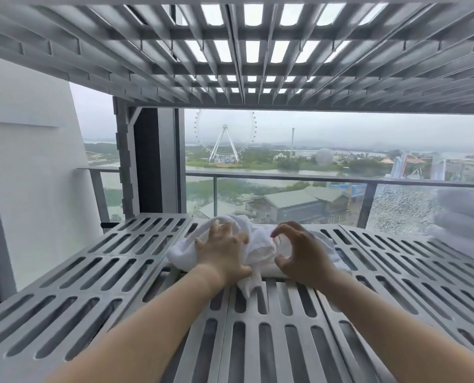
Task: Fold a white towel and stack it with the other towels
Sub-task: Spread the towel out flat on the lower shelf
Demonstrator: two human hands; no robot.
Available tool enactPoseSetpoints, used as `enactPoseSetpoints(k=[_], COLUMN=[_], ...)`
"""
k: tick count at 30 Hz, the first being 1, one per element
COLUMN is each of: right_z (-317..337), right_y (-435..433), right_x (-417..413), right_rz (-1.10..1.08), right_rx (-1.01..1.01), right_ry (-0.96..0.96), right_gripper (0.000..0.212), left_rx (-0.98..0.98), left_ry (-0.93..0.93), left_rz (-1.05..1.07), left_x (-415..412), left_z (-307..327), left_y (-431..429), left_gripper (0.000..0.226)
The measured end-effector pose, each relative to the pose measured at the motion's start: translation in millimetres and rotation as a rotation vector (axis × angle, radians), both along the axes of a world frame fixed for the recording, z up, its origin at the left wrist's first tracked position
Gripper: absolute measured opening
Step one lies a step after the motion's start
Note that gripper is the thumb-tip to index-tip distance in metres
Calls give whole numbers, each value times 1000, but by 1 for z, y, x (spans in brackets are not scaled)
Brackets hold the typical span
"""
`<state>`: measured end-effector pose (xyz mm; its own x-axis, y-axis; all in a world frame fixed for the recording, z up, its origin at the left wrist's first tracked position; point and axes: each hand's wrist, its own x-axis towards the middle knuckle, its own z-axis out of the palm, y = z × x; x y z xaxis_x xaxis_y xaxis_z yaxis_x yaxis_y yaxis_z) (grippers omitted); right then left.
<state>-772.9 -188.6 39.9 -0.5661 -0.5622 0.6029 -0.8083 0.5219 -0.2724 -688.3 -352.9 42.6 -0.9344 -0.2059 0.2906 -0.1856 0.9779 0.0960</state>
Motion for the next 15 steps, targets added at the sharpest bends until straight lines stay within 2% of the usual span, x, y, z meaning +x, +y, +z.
enactPoseSetpoints(k=[3,5,8,11,13,15], right_z=[0,-3,-4,-2,-1,-1], right_y=[-13,-20,-16,-5,-2,-8], right_x=[0,0,-7,-13,-15,-15], right_rz=[61,41,-65,-115,-113,-68], right_rx=[242,363,457,518,513,509], right_ry=[-45,-76,-57,-16,17,32], right_gripper=[62,61,53,49,53,66], left_rx=[9,-30,-91,-127,-121,-139], left_ry=[55,114,133,121,67,-15], left_rz=[-13,-20,-13,67,112,98], left_x=[2,7,14,16,13,8], left_z=[5,5,6,7,5,4], left_y=[-8,-19,-39,-49,-48,-39], left_gripper=[35,25,26,35,56,84])
